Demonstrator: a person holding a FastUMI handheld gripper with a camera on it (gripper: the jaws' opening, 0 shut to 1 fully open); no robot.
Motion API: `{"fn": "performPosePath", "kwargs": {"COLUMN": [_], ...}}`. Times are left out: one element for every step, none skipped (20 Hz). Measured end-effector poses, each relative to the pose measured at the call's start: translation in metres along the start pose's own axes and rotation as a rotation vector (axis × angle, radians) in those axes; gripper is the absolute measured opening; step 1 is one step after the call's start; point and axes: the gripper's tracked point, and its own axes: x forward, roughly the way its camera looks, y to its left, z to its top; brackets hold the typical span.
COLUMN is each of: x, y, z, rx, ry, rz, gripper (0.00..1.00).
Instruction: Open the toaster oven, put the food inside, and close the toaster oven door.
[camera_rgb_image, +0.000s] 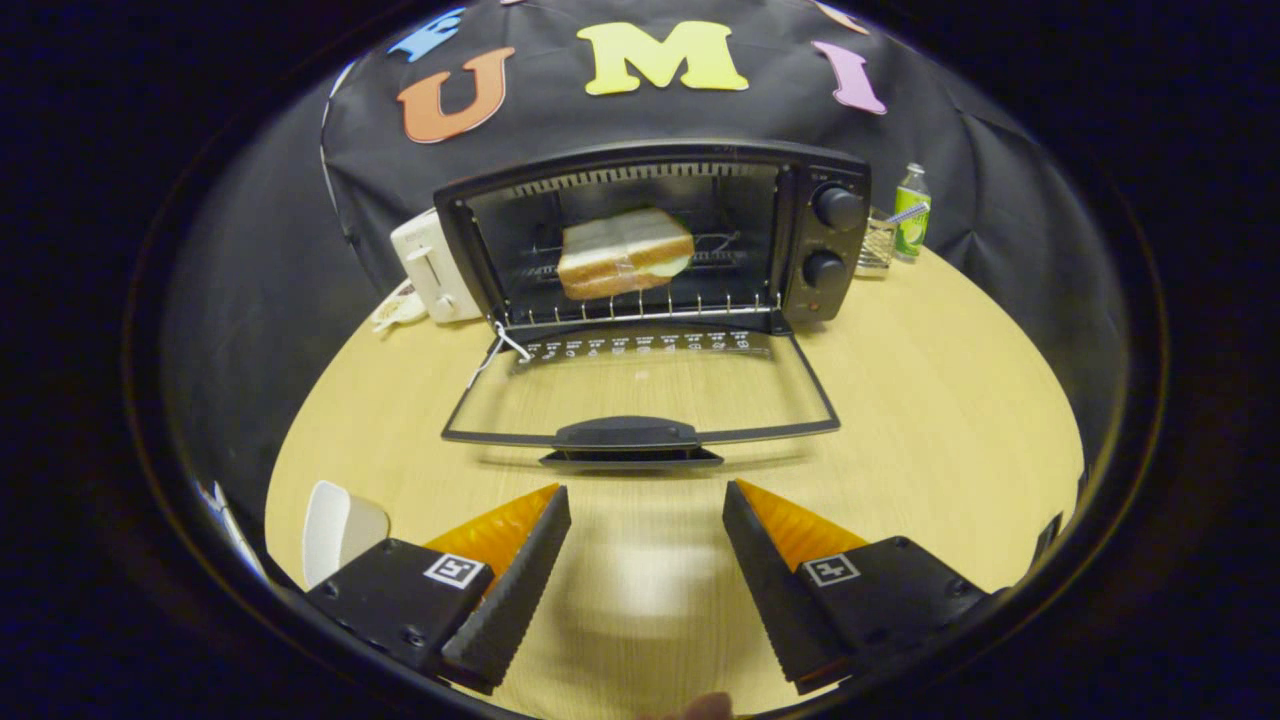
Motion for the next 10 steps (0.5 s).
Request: {"fn": "performPosePath", "kwargs": {"x": [0.007,0.013,0.019,0.023,0.027,0.030,0.033,0.037,0.038,0.036], "y": [0.002,0.003,0.004,0.004,0.004,0.002,0.001,-0.001,-0.001,-0.007], "z": [-0.001,-0.003,-0.006,-0.008,-0.010,-0.012,-0.012,-0.008,-0.009,-0.009], "rx": [-0.003,-0.009,-0.013,-0.015,-0.015,-0.012,-0.010,-0.016,-0.024,-0.028], "ry": [0.000,0.004,0.010,0.017,0.023,0.026,0.026,0.016,0.020,0.017], "rz": [-0.004,-0.009,-0.015,-0.022,-0.034,-0.047,-0.061,-0.072,-0.080,-0.090], "gripper": [1.00,1.00,1.00,1.00,1.00,1.00,1.00,1.00,1.00,1.00]}}
